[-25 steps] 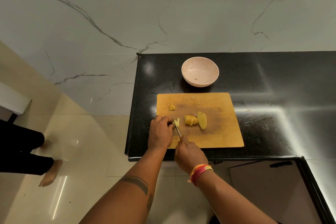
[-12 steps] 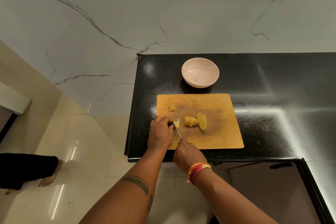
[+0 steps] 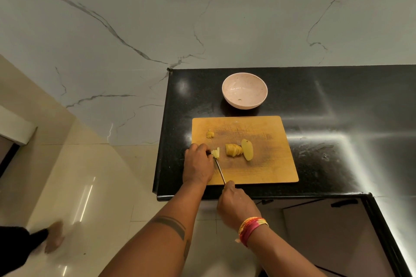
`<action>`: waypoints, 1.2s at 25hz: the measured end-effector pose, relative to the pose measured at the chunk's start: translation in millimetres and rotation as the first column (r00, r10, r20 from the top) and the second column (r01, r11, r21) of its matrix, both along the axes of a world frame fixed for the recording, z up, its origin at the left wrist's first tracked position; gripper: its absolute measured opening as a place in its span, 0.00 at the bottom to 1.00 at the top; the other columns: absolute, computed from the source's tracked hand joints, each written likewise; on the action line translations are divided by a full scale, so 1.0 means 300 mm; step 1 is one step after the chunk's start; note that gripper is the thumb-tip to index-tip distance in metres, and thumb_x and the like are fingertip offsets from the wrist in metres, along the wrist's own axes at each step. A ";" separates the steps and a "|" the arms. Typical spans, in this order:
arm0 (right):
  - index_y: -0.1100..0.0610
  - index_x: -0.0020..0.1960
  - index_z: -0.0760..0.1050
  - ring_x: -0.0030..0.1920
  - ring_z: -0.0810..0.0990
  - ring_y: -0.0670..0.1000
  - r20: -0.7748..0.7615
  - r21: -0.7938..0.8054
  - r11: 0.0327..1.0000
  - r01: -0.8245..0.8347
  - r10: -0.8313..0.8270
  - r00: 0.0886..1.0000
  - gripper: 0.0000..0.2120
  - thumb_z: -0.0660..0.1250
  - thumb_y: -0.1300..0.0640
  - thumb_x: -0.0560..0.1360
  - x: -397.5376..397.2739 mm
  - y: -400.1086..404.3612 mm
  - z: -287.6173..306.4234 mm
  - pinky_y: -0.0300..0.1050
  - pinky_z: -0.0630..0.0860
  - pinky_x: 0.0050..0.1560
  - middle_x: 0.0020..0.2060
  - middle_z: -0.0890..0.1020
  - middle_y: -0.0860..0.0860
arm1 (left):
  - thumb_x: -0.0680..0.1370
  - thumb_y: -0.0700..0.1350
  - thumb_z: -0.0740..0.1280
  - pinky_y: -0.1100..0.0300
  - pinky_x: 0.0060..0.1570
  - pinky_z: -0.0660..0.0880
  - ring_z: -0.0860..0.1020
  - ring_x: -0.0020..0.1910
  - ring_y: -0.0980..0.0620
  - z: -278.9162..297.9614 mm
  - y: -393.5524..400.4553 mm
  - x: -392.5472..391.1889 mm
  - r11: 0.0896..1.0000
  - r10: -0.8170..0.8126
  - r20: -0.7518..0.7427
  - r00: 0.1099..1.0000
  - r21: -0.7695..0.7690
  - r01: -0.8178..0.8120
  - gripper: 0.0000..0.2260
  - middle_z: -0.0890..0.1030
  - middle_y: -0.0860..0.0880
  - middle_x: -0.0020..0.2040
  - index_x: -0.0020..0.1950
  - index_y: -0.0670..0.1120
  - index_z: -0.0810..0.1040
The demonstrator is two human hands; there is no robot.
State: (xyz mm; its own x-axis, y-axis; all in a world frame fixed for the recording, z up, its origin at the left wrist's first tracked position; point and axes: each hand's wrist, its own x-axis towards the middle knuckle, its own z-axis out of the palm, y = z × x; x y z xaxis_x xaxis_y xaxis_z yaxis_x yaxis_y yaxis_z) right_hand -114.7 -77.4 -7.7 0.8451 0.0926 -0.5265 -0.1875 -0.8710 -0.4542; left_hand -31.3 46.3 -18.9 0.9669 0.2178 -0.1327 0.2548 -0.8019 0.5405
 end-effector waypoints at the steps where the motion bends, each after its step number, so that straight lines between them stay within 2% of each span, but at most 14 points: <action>1: 0.55 0.54 0.68 0.33 0.79 0.50 0.020 0.014 1.000 0.009 -0.009 1.000 0.05 0.54 0.57 0.82 -0.011 -0.007 0.006 0.47 0.74 0.31 0.35 0.80 0.51 | 0.82 0.48 0.66 0.58 0.56 0.74 0.71 0.61 0.51 0.001 0.000 0.000 1.000 0.000 -0.001 1.000 0.004 0.000 0.10 0.74 0.50 0.61 0.63 0.49 0.79; 3: 0.54 0.52 0.67 0.32 0.78 0.51 0.064 0.046 0.999 0.024 -0.027 0.998 0.06 0.53 0.55 0.83 -0.015 -0.025 0.022 0.49 0.74 0.31 0.35 0.79 0.51 | 0.83 0.48 0.63 0.57 0.57 0.75 0.71 0.61 0.51 0.000 0.001 -0.008 1.000 0.003 0.006 1.000 0.002 -0.003 0.11 0.75 0.49 0.62 0.65 0.49 0.78; 5: 0.54 0.51 0.67 0.32 0.77 0.51 0.087 0.073 0.996 0.060 -0.066 0.994 0.07 0.52 0.55 0.84 0.006 -0.047 0.036 0.47 0.69 0.29 0.35 0.78 0.51 | 0.83 0.48 0.62 0.55 0.57 0.76 0.72 0.60 0.51 -0.002 -0.002 -0.019 0.999 0.010 0.024 1.000 -0.043 -0.009 0.13 0.75 0.49 0.63 0.66 0.49 0.77; 7: 0.55 0.51 0.67 0.33 0.77 0.51 0.101 0.081 0.993 0.090 -0.098 0.990 0.07 0.52 0.56 0.84 0.036 -0.067 0.044 0.45 0.66 0.29 0.35 0.78 0.52 | 0.82 0.54 0.65 0.55 0.57 0.75 0.72 0.61 0.51 -0.005 -0.012 -0.028 0.996 -0.006 0.018 1.000 -0.089 0.007 0.17 0.74 0.49 0.63 0.68 0.49 0.76; 9: 0.55 0.51 0.67 0.32 0.76 0.50 0.097 0.079 0.992 0.096 -0.104 0.990 0.06 0.53 0.57 0.84 0.056 -0.076 0.044 0.44 0.65 0.28 0.35 0.78 0.51 | 0.79 0.57 0.68 0.54 0.59 0.75 0.71 0.62 0.50 -0.004 -0.029 -0.017 0.998 -0.023 -0.021 1.000 -0.054 0.022 0.22 0.72 0.49 0.63 0.70 0.49 0.74; 13: 0.56 0.53 0.67 0.33 0.76 0.50 0.078 0.073 0.995 0.075 -0.080 0.994 0.05 0.53 0.58 0.84 0.087 -0.062 0.028 0.43 0.65 0.28 0.36 0.77 0.52 | 0.81 0.50 0.69 0.55 0.62 0.74 0.71 0.64 0.49 0.001 -0.038 0.019 0.998 -0.068 -0.037 0.997 0.008 0.069 0.19 0.71 0.49 0.65 0.71 0.49 0.74; 16: 0.58 0.57 0.69 0.38 0.80 0.54 0.054 0.070 0.994 0.083 -0.086 0.995 0.08 0.54 0.58 0.83 0.122 -0.043 0.014 0.47 0.73 0.33 0.41 0.80 0.55 | 0.81 0.47 0.69 0.55 0.63 0.74 0.71 0.64 0.49 -0.004 -0.018 0.037 0.991 -0.134 -0.024 0.991 0.016 0.134 0.18 0.72 0.49 0.65 0.70 0.49 0.75; 18: 0.60 0.60 0.69 0.40 0.80 0.57 0.046 0.071 0.992 0.108 -0.111 0.993 0.11 0.53 0.58 0.82 0.133 -0.032 0.004 0.50 0.74 0.36 0.44 0.81 0.58 | 0.82 0.44 0.67 0.55 0.65 0.73 0.71 0.65 0.49 -0.003 -0.007 0.046 0.985 -0.173 -0.020 0.985 0.016 0.173 0.17 0.72 0.49 0.66 0.71 0.49 0.75; 20: 0.59 0.59 0.69 0.40 0.81 0.58 0.038 0.077 0.992 0.096 -0.099 0.994 0.10 0.53 0.58 0.82 0.128 -0.025 0.000 0.50 0.75 0.36 0.43 0.81 0.58 | 0.82 0.41 0.65 0.54 0.66 0.72 0.71 0.66 0.50 -0.008 0.005 0.050 0.979 -0.204 -0.019 0.979 0.008 0.204 0.18 0.72 0.50 0.67 0.72 0.49 0.75; 24: 0.57 0.54 0.68 0.34 0.77 0.52 0.067 0.075 0.994 0.085 -0.090 0.994 0.05 0.53 0.59 0.83 0.115 -0.043 -0.010 0.44 0.67 0.30 0.36 0.77 0.52 | 0.81 0.44 0.67 0.54 0.67 0.73 0.71 0.66 0.51 -0.012 0.018 0.046 0.972 -0.233 -0.017 0.972 -0.032 0.232 0.19 0.72 0.51 0.66 0.73 0.49 0.74; 30: 0.56 0.54 0.67 0.34 0.78 0.52 0.039 0.082 0.992 0.092 -0.095 0.995 0.05 0.53 0.58 0.83 0.102 -0.032 -0.020 0.46 0.70 0.32 0.37 0.78 0.52 | 0.82 0.44 0.67 0.54 0.65 0.74 0.72 0.64 0.51 -0.019 0.015 0.044 0.972 -0.236 0.004 0.972 0.004 0.236 0.18 0.72 0.51 0.66 0.72 0.48 0.75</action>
